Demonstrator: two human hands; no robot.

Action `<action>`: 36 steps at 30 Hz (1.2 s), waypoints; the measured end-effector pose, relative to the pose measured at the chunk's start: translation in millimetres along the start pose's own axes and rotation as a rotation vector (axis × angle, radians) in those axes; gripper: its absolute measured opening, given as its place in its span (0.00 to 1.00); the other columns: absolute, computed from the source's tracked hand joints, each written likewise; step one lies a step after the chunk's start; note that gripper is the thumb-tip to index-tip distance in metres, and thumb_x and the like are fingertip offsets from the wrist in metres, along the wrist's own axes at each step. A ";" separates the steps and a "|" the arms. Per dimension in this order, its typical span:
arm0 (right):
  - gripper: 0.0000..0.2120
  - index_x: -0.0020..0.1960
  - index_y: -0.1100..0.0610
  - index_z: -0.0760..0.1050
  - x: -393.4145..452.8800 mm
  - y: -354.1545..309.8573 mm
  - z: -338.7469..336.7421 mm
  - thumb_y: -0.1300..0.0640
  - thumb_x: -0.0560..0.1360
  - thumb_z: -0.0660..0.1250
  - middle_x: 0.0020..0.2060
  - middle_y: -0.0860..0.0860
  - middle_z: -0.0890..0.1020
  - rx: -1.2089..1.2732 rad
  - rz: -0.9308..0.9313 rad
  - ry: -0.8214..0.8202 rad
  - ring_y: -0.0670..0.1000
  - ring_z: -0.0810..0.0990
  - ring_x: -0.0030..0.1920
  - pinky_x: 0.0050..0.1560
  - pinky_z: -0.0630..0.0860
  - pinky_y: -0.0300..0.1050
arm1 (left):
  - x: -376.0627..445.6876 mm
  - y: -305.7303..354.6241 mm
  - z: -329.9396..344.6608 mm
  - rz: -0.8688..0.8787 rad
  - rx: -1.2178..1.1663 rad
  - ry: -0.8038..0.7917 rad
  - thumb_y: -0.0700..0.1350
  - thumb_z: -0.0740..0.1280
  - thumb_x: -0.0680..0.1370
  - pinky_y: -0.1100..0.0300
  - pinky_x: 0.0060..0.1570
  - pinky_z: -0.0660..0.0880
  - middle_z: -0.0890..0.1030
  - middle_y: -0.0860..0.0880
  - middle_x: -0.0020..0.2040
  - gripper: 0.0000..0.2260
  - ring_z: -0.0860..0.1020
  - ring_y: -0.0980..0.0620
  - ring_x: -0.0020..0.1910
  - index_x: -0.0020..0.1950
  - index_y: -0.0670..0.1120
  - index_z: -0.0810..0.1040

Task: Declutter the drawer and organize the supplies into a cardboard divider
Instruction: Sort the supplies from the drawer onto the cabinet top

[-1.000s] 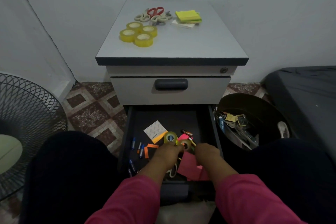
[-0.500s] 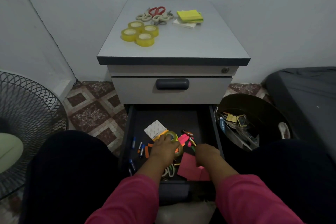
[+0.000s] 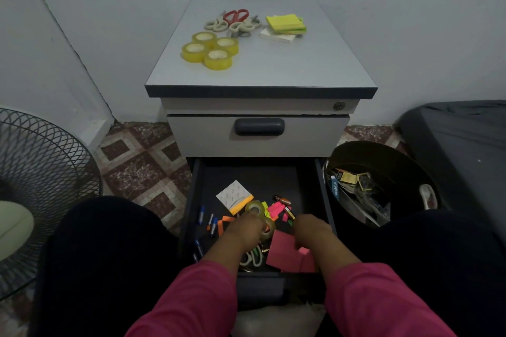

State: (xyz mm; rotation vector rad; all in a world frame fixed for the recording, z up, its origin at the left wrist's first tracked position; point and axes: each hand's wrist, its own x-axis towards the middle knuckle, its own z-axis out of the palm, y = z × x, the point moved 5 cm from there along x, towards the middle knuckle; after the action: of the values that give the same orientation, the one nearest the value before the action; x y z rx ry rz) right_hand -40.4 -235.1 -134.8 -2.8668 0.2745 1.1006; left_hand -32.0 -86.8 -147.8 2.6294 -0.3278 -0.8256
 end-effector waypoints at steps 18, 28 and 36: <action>0.10 0.55 0.61 0.81 -28.2 16.4 -55.4 0.65 0.73 0.70 0.43 0.54 0.82 0.739 -0.209 0.081 0.50 0.79 0.41 0.42 0.75 0.39 | -36.5 -4.5 -55.1 -0.031 -0.311 0.331 0.56 0.66 0.70 0.54 0.51 0.77 0.79 0.48 0.47 0.10 0.80 0.49 0.46 0.45 0.51 0.74; 0.06 0.51 0.57 0.80 -72.3 20.4 -112.9 0.61 0.75 0.68 0.44 0.54 0.85 1.346 -0.367 0.157 0.53 0.82 0.46 0.43 0.74 0.45 | -80.5 20.9 -141.4 0.225 -0.292 0.745 0.44 0.61 0.81 0.70 0.50 0.67 0.66 0.51 0.56 0.11 0.70 0.57 0.53 0.61 0.52 0.77; 0.03 0.47 0.60 0.80 -110.5 11.4 -171.1 0.62 0.74 0.68 0.40 0.55 0.84 1.621 -0.533 0.298 0.52 0.81 0.40 0.38 0.77 0.41 | -114.7 36.8 -251.4 0.345 -0.058 1.083 0.40 0.64 0.78 0.54 0.50 0.71 0.66 0.48 0.54 0.10 0.72 0.46 0.50 0.58 0.47 0.78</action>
State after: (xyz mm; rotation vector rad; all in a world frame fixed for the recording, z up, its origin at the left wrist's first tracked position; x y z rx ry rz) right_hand -10.5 -250.5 66.4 -1.4159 0.2136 0.0847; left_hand 19.6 -14.9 116.6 2.4346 -0.3971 0.6888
